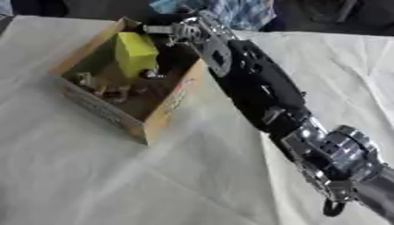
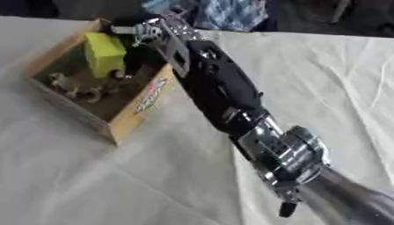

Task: Pick up objects on the table and place them in the box.

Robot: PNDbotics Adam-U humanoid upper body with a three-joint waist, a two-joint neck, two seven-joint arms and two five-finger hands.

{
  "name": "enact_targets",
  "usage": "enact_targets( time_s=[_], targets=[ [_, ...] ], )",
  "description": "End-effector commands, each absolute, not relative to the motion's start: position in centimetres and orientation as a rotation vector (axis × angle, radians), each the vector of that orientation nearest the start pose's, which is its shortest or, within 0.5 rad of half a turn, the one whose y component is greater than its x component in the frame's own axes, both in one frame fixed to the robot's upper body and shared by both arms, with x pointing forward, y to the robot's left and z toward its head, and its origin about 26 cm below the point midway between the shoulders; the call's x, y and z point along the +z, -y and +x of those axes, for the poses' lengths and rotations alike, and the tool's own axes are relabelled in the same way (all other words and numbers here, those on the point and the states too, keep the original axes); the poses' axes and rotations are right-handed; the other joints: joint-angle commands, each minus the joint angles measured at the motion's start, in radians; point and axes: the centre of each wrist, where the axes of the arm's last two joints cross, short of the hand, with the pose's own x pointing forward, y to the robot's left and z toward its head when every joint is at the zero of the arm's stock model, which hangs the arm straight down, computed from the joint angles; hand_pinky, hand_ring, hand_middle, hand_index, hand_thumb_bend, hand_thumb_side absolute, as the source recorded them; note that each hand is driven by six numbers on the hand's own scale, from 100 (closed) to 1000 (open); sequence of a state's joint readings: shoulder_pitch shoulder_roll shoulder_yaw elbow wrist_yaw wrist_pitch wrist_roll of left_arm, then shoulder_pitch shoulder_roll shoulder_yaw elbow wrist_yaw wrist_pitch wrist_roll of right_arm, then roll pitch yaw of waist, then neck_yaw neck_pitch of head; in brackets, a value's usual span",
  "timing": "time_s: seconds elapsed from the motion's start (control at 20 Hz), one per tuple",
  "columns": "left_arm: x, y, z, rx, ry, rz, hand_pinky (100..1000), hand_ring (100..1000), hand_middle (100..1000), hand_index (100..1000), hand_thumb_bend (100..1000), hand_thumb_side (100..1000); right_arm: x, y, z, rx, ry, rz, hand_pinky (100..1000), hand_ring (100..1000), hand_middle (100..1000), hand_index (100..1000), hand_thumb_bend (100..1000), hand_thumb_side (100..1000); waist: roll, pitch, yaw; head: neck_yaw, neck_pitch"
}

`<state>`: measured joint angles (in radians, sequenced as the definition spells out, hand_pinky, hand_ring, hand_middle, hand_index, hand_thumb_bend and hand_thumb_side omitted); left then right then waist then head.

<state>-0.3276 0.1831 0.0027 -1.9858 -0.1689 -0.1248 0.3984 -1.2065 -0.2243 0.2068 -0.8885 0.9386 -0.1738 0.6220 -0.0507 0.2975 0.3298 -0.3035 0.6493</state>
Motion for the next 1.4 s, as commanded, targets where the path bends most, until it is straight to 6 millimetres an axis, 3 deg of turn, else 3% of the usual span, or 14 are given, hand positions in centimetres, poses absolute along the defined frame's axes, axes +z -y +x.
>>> enact_targets(
  time_s=[0.05, 0.25, 0.6, 0.85, 1.05, 1.2, 1.4],
  targets=[
    [20.2, -23.3, 30.3, 0.125, 2.496, 0.374, 606, 932, 1000, 650, 271, 984, 28.0, 13.3, 49.0, 1.822, 1.451, -0.761, 946, 896, 745, 929, 277, 372, 0.007, -0.016, 0.001, -0.005, -0.007],
    [20.2, -23.3, 30.3, 0.12, 2.495, 0.373, 605, 932, 1000, 650, 271, 982, 28.3, 13.2, 48.9, 1.88, 1.428, -0.809, 970, 929, 802, 944, 416, 451, 0.008, -0.017, -0.002, -0.005, -0.006],
    [20.2, -23.3, 30.3, 0.114, 2.494, 0.376, 605, 932, 1000, 649, 270, 979, 29.0, 13.7, 49.0, 1.97, 1.359, -0.933, 995, 963, 840, 951, 564, 598, 0.009, -0.021, -0.009, -0.003, -0.005],
    [20.2, -23.3, 30.3, 0.107, 2.491, 0.377, 605, 932, 1000, 650, 271, 978, 29.5, 14.2, 49.1, 1.956, 1.388, -0.954, 992, 950, 832, 960, 541, 622, 0.008, -0.024, -0.012, 0.0, -0.005],
    [20.2, -23.4, 30.3, 0.103, 2.489, 0.379, 605, 932, 1000, 649, 270, 979, 30.4, 14.7, 48.9, 1.929, 1.429, -0.95, 987, 938, 818, 955, 489, 584, 0.009, -0.026, -0.015, 0.003, -0.006],
    [20.1, -23.5, 30.3, 0.103, 2.485, 0.384, 605, 933, 1000, 649, 268, 980, 31.5, 15.3, 48.4, 1.898, 1.5, -0.922, 971, 909, 800, 964, 337, 584, 0.01, -0.028, -0.018, 0.006, -0.005],
    [20.1, -23.6, 30.3, 0.105, 2.48, 0.396, 605, 933, 1000, 649, 269, 980, 33.8, 16.8, 47.0, 1.842, 1.621, -0.845, 954, 877, 790, 967, 225, 591, 0.012, -0.031, -0.027, 0.016, -0.003]
  ],
)
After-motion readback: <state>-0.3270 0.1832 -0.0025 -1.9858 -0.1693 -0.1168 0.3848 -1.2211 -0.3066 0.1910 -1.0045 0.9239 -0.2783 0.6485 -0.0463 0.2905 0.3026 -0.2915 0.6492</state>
